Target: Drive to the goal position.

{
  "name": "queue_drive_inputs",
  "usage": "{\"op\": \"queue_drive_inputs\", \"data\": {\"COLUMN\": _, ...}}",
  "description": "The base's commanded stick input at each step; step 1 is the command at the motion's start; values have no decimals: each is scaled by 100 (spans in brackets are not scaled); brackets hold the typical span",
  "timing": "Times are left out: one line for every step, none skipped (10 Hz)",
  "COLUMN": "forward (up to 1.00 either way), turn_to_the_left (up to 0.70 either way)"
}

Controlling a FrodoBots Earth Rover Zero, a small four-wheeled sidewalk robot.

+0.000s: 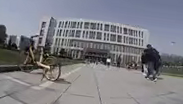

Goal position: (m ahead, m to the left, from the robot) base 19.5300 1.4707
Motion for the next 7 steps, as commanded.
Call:
{"op": "queue_drive_inputs", "data": {"forward": 100, "turn_to_the_left": -3}}
{"op": "queue_drive_inputs", "data": {"forward": 100, "turn_to_the_left": -3}}
{"op": "queue_drive_inputs", "data": {"forward": 100, "turn_to_the_left": -3}}
{"op": "queue_drive_inputs", "data": {"forward": 100, "turn_to_the_left": -3}}
{"op": "queue_drive_inputs", "data": {"forward": 100, "turn_to_the_left": -3}}
{"op": "queue_drive_inputs", "data": {"forward": 100, "turn_to_the_left": -3}}
{"op": "queue_drive_inputs", "data": {"forward": 100, "turn_to_the_left": -3}}
